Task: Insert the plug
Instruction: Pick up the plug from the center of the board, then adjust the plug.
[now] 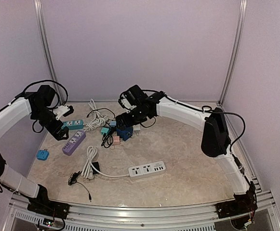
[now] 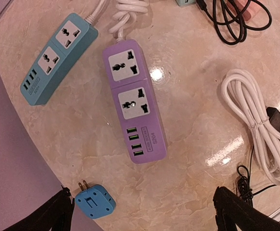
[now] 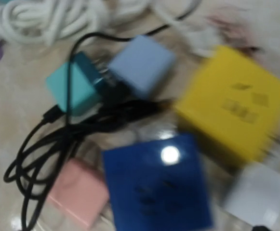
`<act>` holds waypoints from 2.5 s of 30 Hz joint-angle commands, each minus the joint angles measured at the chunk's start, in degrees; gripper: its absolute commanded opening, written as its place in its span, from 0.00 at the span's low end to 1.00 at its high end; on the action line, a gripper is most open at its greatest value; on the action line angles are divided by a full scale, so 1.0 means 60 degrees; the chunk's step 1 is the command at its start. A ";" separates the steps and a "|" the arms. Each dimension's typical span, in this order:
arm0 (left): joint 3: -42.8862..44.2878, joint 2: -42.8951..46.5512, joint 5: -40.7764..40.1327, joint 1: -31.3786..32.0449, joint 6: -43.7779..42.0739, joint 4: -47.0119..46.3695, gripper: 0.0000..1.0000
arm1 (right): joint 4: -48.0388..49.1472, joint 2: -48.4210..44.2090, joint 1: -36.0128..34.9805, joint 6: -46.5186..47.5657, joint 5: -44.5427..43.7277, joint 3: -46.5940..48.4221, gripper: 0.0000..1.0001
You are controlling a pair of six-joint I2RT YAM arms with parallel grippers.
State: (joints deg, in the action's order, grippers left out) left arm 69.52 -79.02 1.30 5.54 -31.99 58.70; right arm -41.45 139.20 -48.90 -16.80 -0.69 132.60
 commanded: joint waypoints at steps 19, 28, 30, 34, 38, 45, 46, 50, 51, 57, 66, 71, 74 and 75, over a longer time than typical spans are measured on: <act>0.0229 -0.0220 0.0530 -0.0059 0.0186 -0.0035 0.99 | 0.0846 0.1765 -0.0111 0.1165 -0.0221 0.0678 0.34; 0.2342 -0.0205 0.1658 -0.0034 0.0021 0.1440 0.98 | 0.3442 -0.1659 -0.0470 0.1947 -0.0200 -0.2560 0.00; 0.3301 -0.0245 0.1874 0.0038 0.0065 0.1829 0.97 | 0.4219 -0.2959 -0.0602 0.2339 0.0063 -0.3559 0.00; 0.5088 -0.0182 0.2416 0.0714 -0.0336 0.2710 0.96 | 0.5345 -0.5076 -0.0624 0.2368 0.1695 -0.5576 0.00; 0.6518 -0.0218 0.2317 0.2741 -0.0621 0.3802 0.99 | 0.7031 -0.6959 -0.0640 0.2193 0.3813 -0.7547 0.00; 0.7804 -0.0103 0.0795 0.6840 -0.0814 0.3884 0.99 | 0.7313 -0.8313 -0.1131 0.2159 0.5810 -0.8004 0.00; 0.8081 -0.0167 0.1007 0.7146 -0.0859 0.3977 0.99 | 0.7331 -0.8463 -0.1258 0.2212 0.5970 -0.8034 0.00; 0.8598 0.0107 0.2588 0.7589 -0.1197 0.3827 0.98 | 0.7071 -0.8667 -0.1623 0.2360 0.6719 -0.7900 0.00; 0.8894 0.0087 0.2868 0.7593 -0.1093 0.3871 0.98 | 0.7008 -0.8692 -0.1697 0.2380 0.6734 -0.7866 0.00; 0.8865 -0.0329 0.2818 0.7692 -0.0492 0.3714 0.98 | 0.7143 -0.8633 -0.1825 0.2376 0.7115 -0.7697 0.00; 0.8707 -0.0511 0.3623 0.8155 -0.0307 0.4013 0.99 | 0.6865 -0.8421 -0.1825 0.2571 0.6741 -0.7433 0.00; 0.8011 -0.0482 0.2963 0.8151 0.0173 0.3651 0.97 | 0.6796 -0.8312 -0.1835 0.2608 0.6592 -0.7304 0.00; 0.7741 -0.0482 0.3014 0.8152 0.0181 0.3710 0.89 | 0.6857 -0.8303 -0.1832 0.2606 0.6425 -0.7305 0.00; 0.7716 -0.0482 0.3016 0.8147 0.0309 0.3641 0.86 | 0.6834 -0.8285 -0.1826 0.2609 0.6408 -0.7281 0.00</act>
State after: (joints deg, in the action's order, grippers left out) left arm 117.38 -81.93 19.99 54.11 -32.29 76.03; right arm -0.97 89.25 -59.64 -1.69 39.18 87.07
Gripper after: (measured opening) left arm 0.907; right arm 0.584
